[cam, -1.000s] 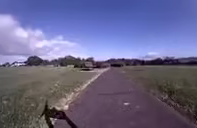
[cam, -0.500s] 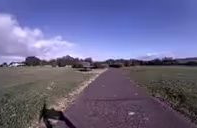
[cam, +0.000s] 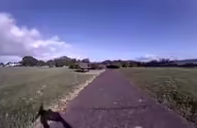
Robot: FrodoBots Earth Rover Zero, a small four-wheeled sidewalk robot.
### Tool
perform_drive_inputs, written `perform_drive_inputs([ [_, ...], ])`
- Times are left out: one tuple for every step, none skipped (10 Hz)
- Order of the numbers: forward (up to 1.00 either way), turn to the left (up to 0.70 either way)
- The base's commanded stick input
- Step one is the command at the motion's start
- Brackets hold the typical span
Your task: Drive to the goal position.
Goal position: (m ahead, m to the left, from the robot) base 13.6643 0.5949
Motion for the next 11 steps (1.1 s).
perform_drive_inputs([
  [0.70,0.00],
  [0.70,0.00],
  [0.70,0.00],
  [0.70,0.00],
  [0.70,-0.02],
  [0.70,-0.04],
  [0.70,-0.06],
  [0.70,-0.08],
  [0.70,-0.11],
  [0.70,-0.13],
  [0.70,-0.14],
])
